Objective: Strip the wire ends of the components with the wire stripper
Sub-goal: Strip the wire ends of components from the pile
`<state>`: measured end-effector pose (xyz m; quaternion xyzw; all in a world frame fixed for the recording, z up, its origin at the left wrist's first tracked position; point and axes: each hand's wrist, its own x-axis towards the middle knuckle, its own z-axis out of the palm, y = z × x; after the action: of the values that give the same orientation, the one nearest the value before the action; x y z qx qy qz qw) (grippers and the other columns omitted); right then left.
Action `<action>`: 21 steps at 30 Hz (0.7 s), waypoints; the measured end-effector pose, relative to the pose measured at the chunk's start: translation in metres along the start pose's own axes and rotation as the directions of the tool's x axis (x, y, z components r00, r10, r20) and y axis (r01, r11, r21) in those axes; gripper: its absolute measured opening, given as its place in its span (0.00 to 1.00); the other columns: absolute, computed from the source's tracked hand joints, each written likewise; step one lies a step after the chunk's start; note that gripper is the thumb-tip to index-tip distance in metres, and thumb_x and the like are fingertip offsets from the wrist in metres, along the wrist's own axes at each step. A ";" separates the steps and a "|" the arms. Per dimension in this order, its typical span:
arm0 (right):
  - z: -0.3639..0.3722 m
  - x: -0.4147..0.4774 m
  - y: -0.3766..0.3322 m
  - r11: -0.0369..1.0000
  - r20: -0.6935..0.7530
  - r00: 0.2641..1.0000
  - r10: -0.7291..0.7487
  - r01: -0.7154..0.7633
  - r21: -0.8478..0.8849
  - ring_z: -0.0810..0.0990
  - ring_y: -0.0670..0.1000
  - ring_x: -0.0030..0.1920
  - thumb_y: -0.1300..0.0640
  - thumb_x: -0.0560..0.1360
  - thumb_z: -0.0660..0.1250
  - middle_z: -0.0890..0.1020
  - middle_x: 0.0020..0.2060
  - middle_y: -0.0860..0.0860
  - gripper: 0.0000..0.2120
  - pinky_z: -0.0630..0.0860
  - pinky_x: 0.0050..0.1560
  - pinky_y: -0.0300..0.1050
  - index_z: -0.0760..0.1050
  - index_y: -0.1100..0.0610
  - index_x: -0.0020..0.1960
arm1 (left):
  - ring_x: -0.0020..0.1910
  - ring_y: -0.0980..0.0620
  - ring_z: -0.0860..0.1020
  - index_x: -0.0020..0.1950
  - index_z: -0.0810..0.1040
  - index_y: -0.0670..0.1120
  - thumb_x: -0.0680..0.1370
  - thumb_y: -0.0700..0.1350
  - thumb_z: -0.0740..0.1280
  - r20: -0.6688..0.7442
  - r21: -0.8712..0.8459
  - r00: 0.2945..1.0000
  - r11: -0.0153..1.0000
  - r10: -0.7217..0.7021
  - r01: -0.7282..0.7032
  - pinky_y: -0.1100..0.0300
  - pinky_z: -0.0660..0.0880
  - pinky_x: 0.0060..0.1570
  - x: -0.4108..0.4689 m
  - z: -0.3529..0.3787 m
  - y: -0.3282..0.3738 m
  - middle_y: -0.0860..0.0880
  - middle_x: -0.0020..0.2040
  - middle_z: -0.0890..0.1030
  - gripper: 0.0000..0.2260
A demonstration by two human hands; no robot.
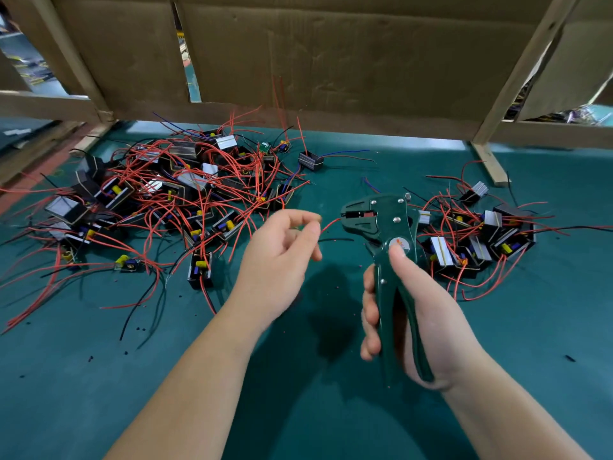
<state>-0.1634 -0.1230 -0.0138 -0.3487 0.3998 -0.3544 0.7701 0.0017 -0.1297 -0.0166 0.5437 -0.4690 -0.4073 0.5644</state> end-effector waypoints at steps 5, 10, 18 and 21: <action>-0.012 0.000 -0.009 0.985 0.053 0.998 -0.045 0.035 0.171 0.78 0.59 0.31 0.42 0.68 0.64 0.77 0.34 0.59 0.21 0.79 0.33 0.55 0.76 0.61 0.44 | 0.22 0.61 0.66 0.42 0.81 0.51 0.80 0.42 0.64 -0.039 0.057 0.998 0.998 0.043 -0.041 0.71 0.61 0.24 0.003 -0.008 -0.002 0.57 0.27 0.75 0.10; -0.016 0.000 -0.005 0.988 0.217 0.976 0.025 -0.058 0.146 0.80 0.64 0.37 0.47 0.56 0.79 0.78 0.40 0.64 0.30 0.79 0.41 0.62 0.78 0.64 0.51 | 0.21 0.58 0.60 0.40 0.82 0.46 0.78 0.43 0.67 -0.081 -0.100 0.996 0.994 -0.044 0.036 0.68 0.58 0.21 0.005 -0.011 0.001 0.56 0.26 0.72 0.08; -0.014 -0.003 -0.002 0.982 0.413 0.909 0.064 -0.131 0.135 0.80 0.65 0.40 0.48 0.61 0.77 0.78 0.43 0.63 0.27 0.78 0.46 0.62 0.79 0.63 0.54 | 0.21 0.58 0.59 0.39 0.82 0.46 0.78 0.41 0.66 -0.056 -0.233 0.993 0.969 -0.099 0.084 0.68 0.56 0.20 0.003 -0.010 0.009 0.53 0.30 0.76 0.09; -0.012 -0.004 -0.001 0.983 0.442 0.895 0.065 -0.132 0.124 0.80 0.65 0.41 0.48 0.63 0.76 0.78 0.43 0.63 0.26 0.78 0.46 0.62 0.79 0.63 0.55 | 0.20 0.58 0.58 0.43 0.80 0.43 0.79 0.41 0.65 -0.050 -0.257 0.991 0.961 -0.121 0.104 0.69 0.55 0.20 0.002 -0.010 0.010 0.52 0.30 0.76 0.07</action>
<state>-0.1761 -0.1239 -0.0167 -0.3392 0.2067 -0.2570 0.8810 0.0114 -0.1288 -0.0062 0.5061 -0.3626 -0.4773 0.6201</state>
